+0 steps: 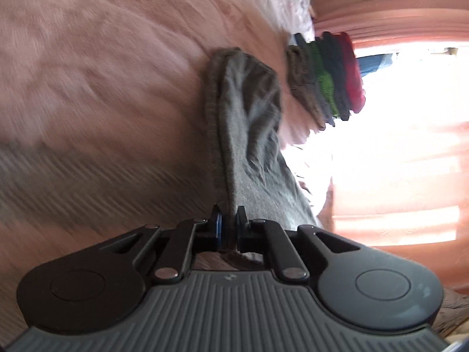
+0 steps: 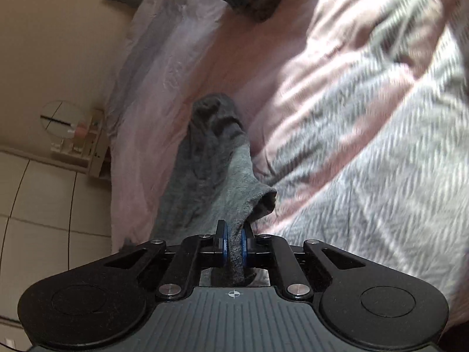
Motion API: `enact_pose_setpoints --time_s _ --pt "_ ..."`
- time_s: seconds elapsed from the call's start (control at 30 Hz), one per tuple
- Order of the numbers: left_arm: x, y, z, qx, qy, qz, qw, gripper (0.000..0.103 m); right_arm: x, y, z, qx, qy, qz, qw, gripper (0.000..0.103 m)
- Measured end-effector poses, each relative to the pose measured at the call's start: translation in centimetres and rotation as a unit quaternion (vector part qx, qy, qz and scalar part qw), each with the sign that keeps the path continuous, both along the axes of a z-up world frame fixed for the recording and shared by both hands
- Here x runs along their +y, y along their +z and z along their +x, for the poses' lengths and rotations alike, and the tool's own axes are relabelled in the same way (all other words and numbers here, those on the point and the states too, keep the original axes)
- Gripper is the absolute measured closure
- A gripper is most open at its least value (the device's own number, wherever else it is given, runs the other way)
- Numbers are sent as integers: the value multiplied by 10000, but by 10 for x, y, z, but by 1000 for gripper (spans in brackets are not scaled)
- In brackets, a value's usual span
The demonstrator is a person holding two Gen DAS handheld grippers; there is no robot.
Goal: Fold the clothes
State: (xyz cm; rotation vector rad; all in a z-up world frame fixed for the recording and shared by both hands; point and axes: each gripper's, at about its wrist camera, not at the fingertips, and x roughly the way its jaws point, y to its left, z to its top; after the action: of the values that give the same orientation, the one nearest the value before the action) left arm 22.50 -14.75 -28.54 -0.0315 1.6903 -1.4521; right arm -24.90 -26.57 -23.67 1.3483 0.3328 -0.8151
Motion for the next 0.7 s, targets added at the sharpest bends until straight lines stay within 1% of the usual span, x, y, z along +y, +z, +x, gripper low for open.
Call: enact_pose_setpoints --time_s 0.07,0.17,0.3,0.33,0.4,0.43,0.47,0.5,0.53,0.57,0.63,0.7 --pt "19 2 -35 49 142 -34 9999 98 -7 9 -22 149 279 -134 9994 96" --pt "53 -10 -92 115 494 141 9986 98 -13 10 -57 394 669 -197 9968 96" --pt "94 -34 -144 -33 896 722 9934 97 -1 -27 -101 761 965 209 9922 96" --pt "101 -38 -153 -153 1003 832 9914 97 2 -36 -107 849 1040 333 9904 96" --pt "108 -37 -158 -358 1264 865 9876 93 7 -52 -116 1016 1184 541 9863 95" --pt "109 -33 -158 -432 1327 882 9863 92 7 -54 -118 1074 1237 531 9851 95" --pt "107 -27 -157 -575 1276 899 9861 92 6 -54 -119 1145 1294 508 9837 92" --pt "106 -20 -156 -750 1180 914 9860 89 3 -49 -119 1247 1361 452 9818 68" --pt "104 -12 -154 -935 1091 938 9852 87 0 -45 -120 1350 1428 396 9797 41" --pt "103 -3 -150 -1126 1006 968 9838 84 -3 -40 -121 1472 1500 320 9771 33" --pt "99 13 -139 -1339 1019 888 9817 82 -15 -25 -124 1802 1647 82 9697 33" --pt "86 25 -124 -1571 1037 726 9794 82 -37 -20 -123 1977 1632 -82 9666 33"
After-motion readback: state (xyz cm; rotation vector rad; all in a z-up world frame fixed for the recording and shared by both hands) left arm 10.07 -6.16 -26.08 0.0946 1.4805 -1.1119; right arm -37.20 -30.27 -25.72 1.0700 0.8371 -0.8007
